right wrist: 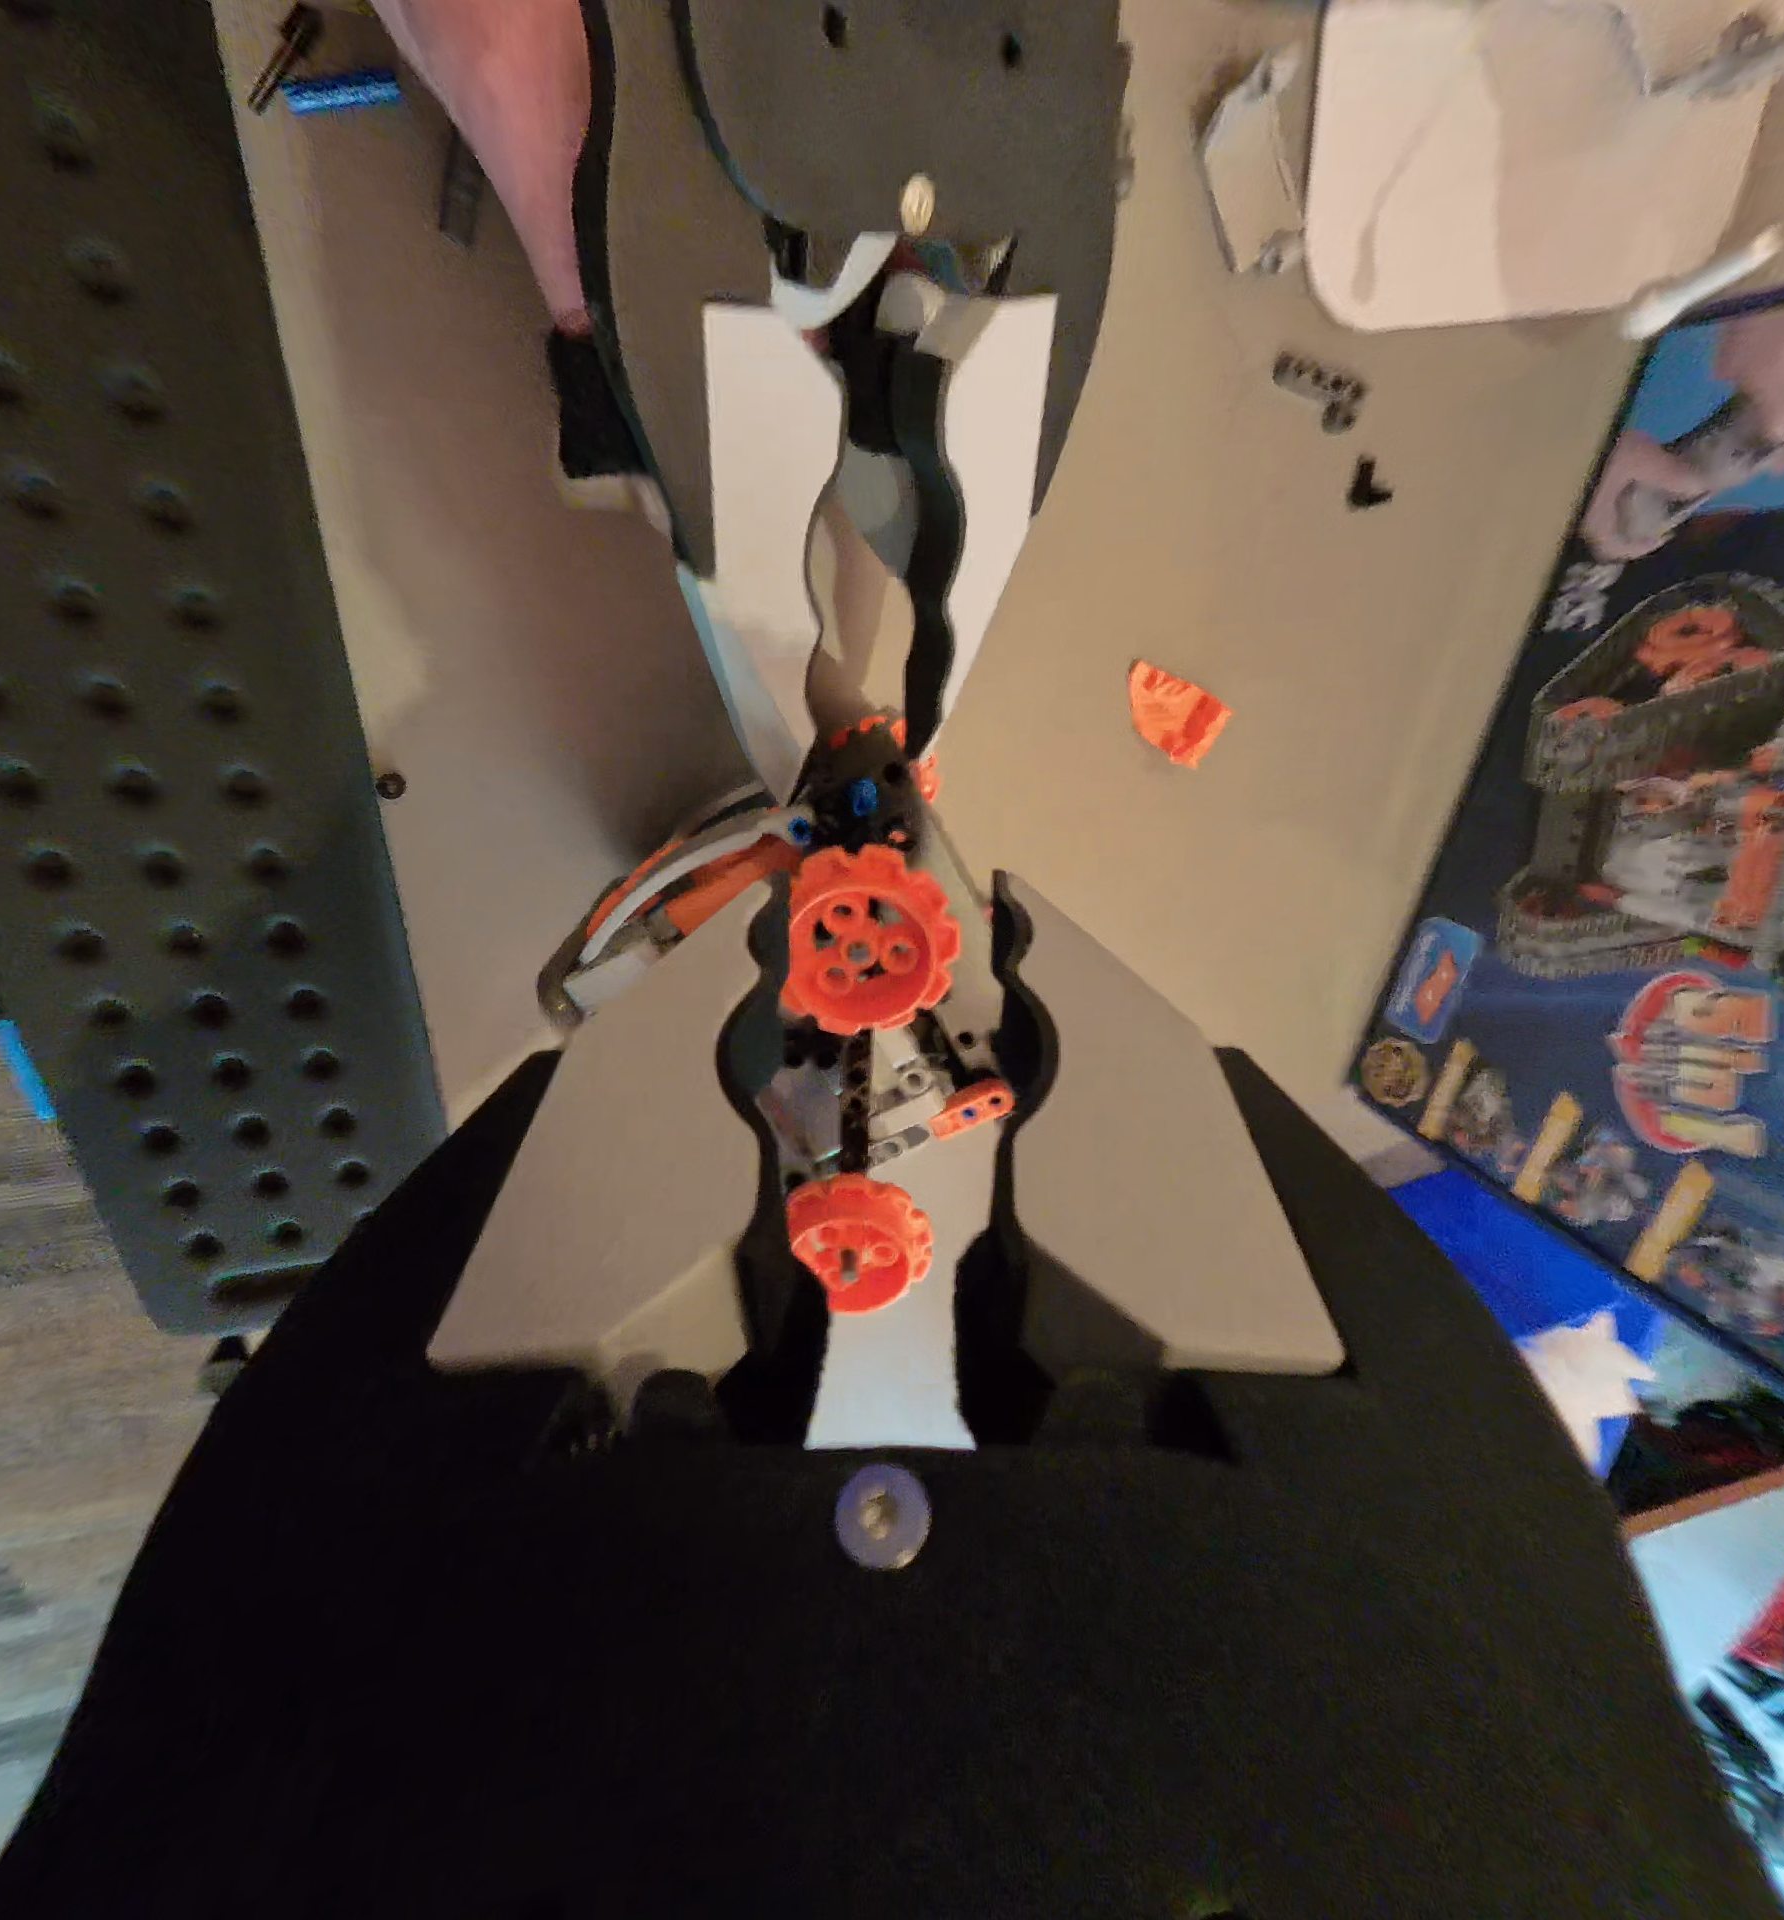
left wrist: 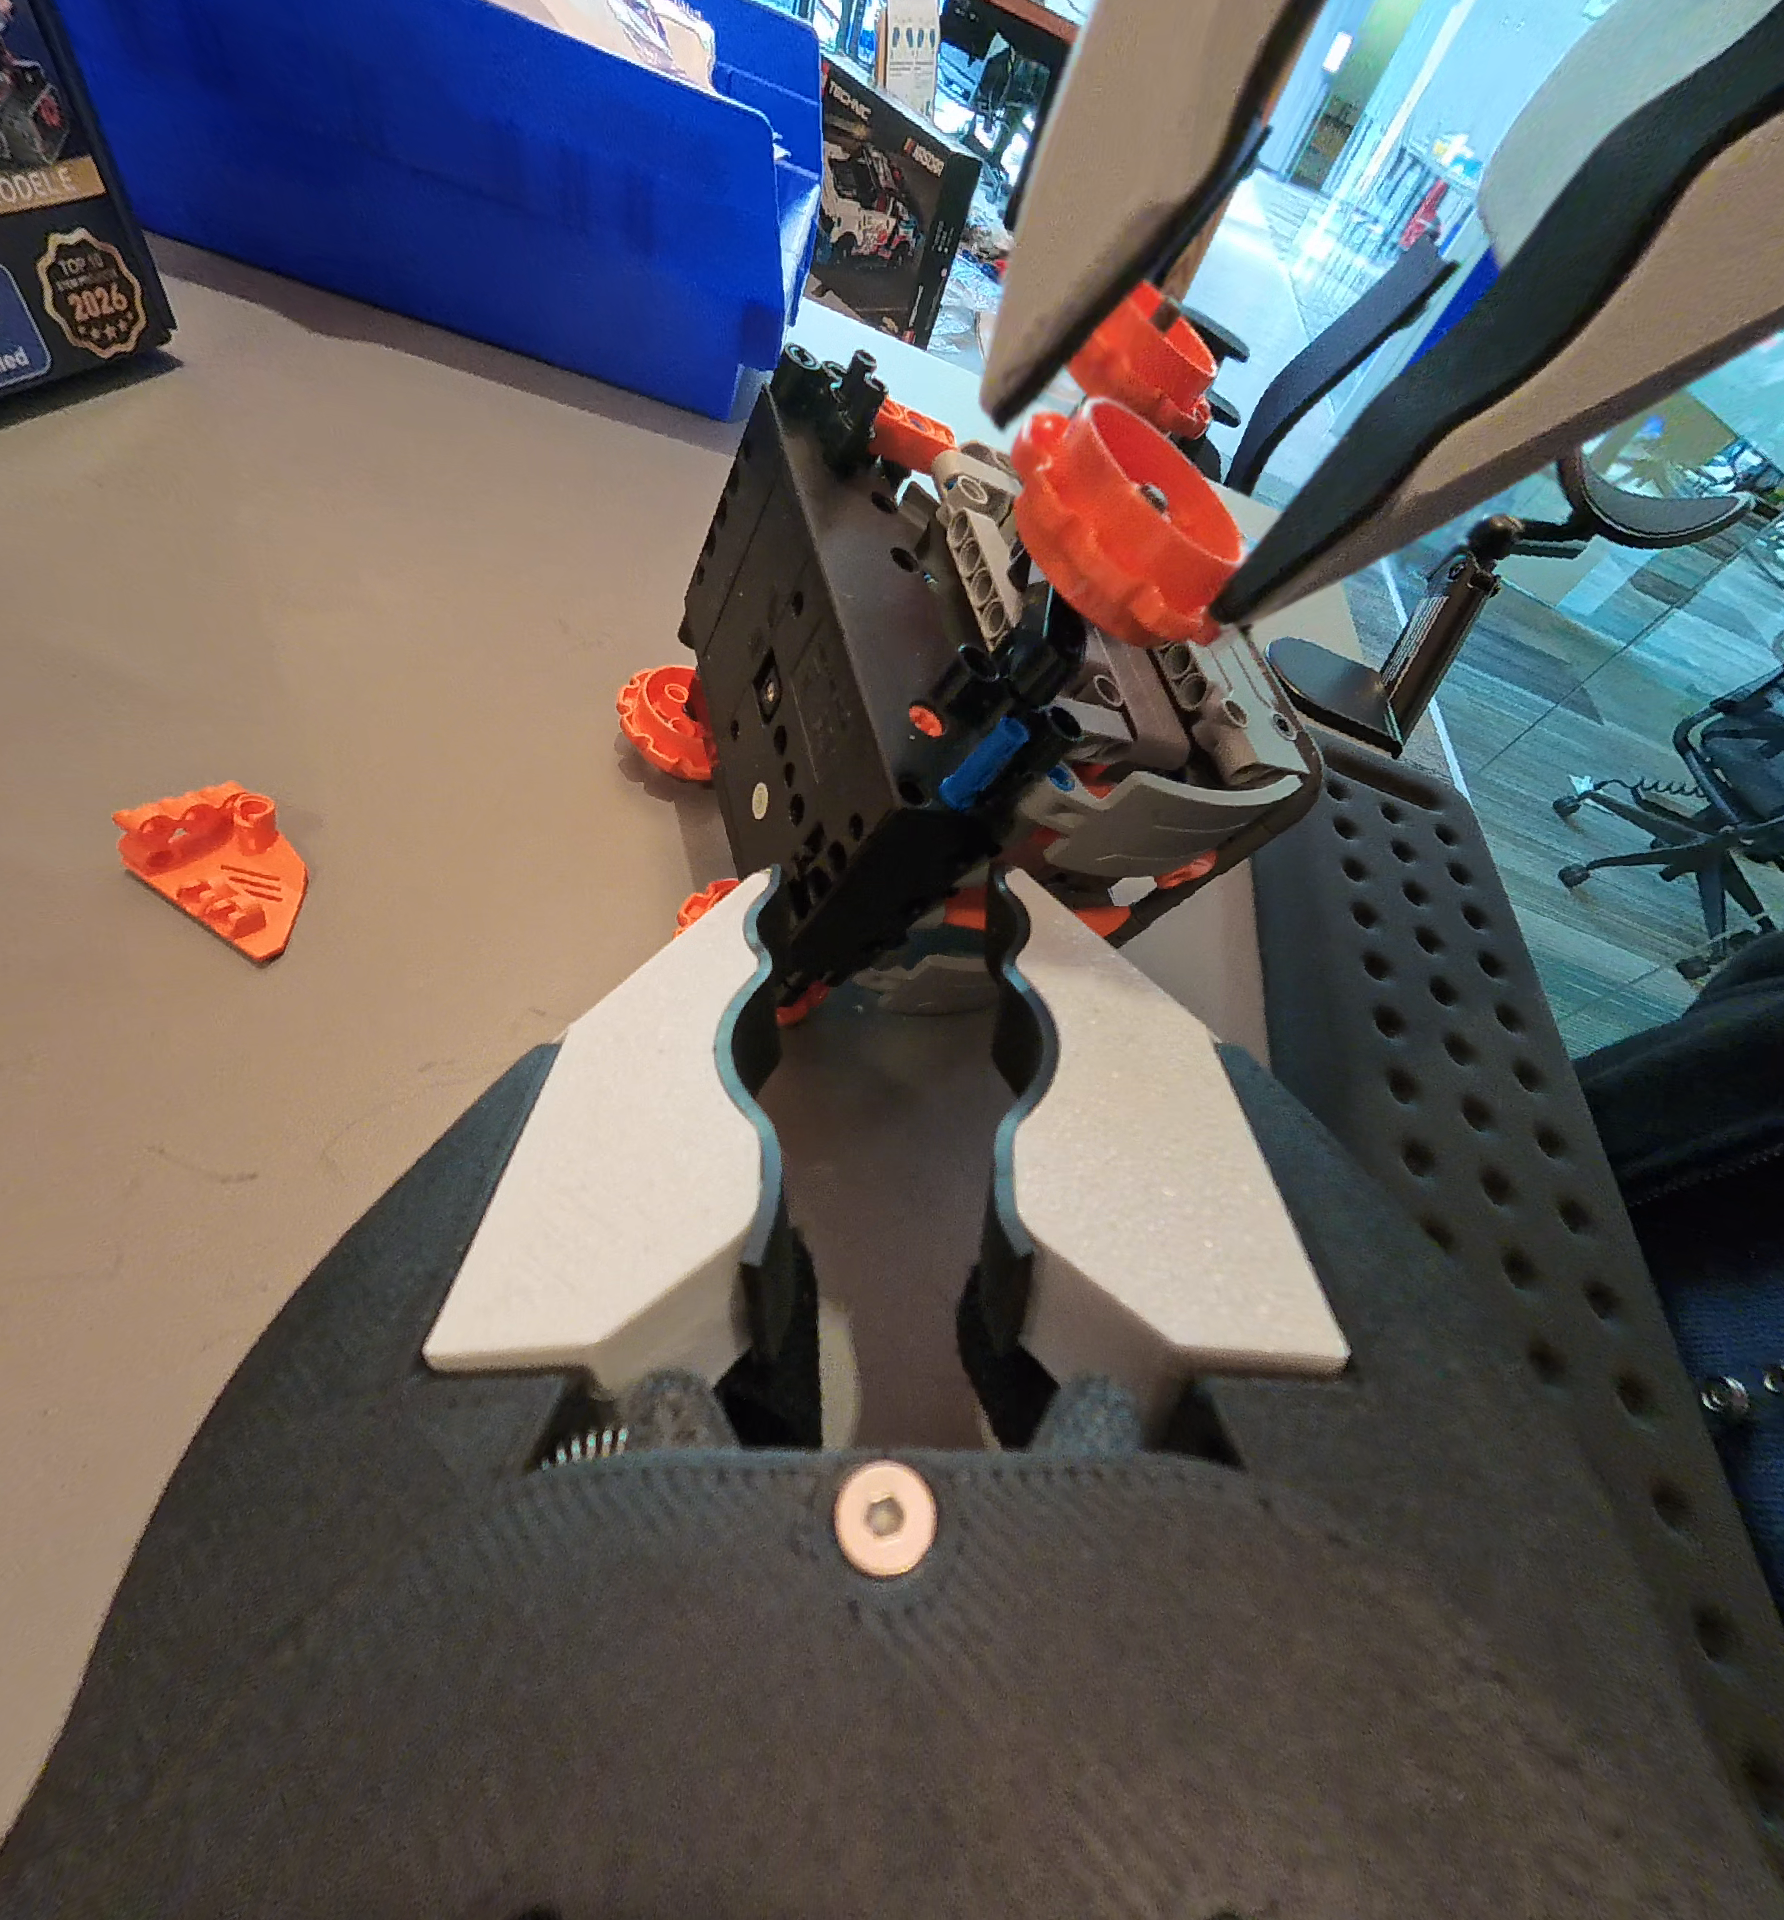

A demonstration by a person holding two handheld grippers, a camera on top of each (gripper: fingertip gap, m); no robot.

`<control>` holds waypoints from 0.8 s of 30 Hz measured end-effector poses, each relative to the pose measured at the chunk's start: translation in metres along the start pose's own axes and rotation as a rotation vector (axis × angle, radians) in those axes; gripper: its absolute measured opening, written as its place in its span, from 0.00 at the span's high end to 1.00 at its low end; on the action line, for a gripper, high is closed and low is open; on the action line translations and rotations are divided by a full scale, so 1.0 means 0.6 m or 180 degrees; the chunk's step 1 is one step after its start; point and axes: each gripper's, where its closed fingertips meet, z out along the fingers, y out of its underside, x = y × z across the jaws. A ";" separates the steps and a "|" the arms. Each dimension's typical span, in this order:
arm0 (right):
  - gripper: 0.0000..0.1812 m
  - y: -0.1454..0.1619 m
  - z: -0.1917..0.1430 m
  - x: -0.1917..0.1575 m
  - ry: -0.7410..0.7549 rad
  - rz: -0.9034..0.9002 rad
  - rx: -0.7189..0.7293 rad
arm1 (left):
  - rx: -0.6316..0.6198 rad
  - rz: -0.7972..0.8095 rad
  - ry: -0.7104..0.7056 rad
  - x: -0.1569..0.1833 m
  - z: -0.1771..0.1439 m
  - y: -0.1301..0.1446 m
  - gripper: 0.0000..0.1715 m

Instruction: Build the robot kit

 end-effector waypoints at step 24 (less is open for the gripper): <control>0.77 0.040 0.030 -0.007 -0.0277 -0.0378 0.0016 | 0.0024 -0.0047 0.0010 -0.002 0.000 -0.002 0.79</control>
